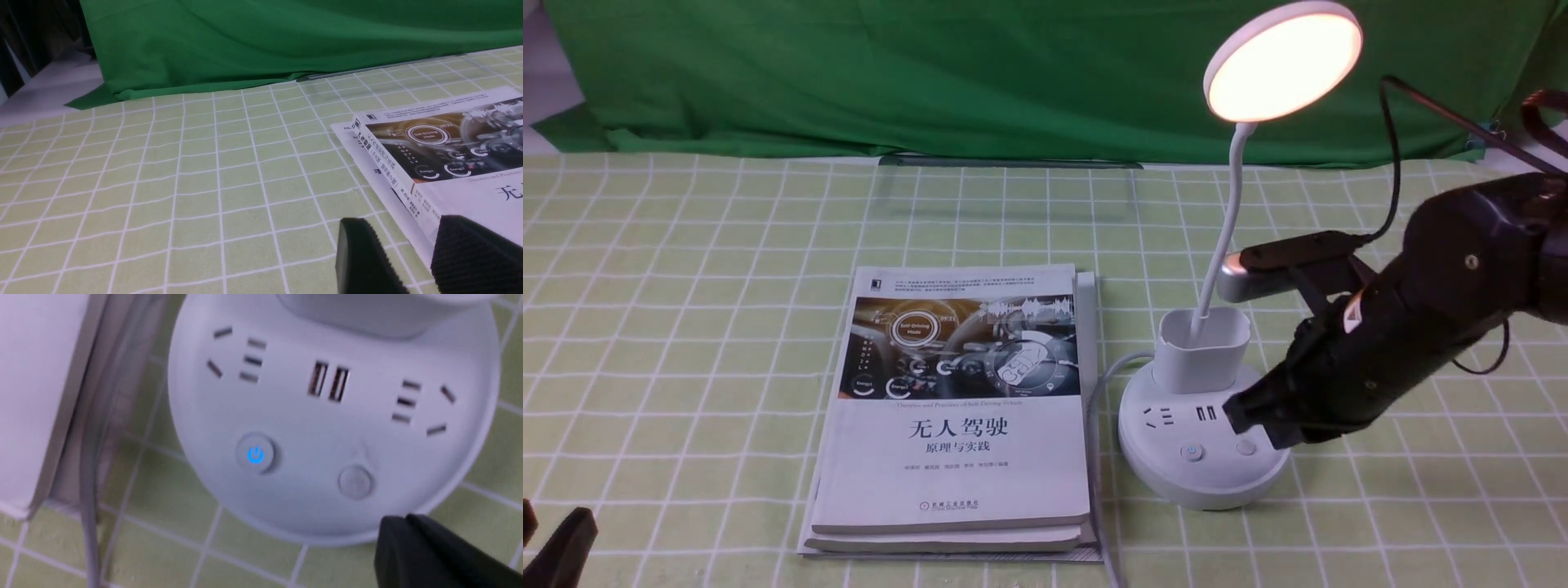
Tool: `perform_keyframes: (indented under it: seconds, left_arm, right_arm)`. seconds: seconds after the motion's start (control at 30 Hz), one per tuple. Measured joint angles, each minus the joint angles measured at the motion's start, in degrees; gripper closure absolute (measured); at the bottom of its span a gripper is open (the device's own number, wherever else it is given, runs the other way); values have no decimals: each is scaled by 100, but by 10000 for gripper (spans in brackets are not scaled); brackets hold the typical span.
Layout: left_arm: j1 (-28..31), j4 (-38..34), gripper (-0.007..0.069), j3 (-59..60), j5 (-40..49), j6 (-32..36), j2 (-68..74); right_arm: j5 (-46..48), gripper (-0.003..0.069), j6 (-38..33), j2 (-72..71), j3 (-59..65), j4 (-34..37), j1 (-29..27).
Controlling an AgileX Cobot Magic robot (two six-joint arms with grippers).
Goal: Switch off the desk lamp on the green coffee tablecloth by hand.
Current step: 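Press the power button on the lamp base to turn the lamp off with the right gripper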
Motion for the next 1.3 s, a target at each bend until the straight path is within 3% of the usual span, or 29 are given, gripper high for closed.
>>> perform_keyframes:
  seconds: [0.63, 1.3]
  left_arm:
    - [0, 0, 382, 0, 0, 0, 0]
    - [0, 0, 382, 0, 0, 0, 0]
  right_arm:
    - [-276, 616, -156, 771, -309, 248, -19]
    - [-132, 616, -175, 268, -270, 247, 13]
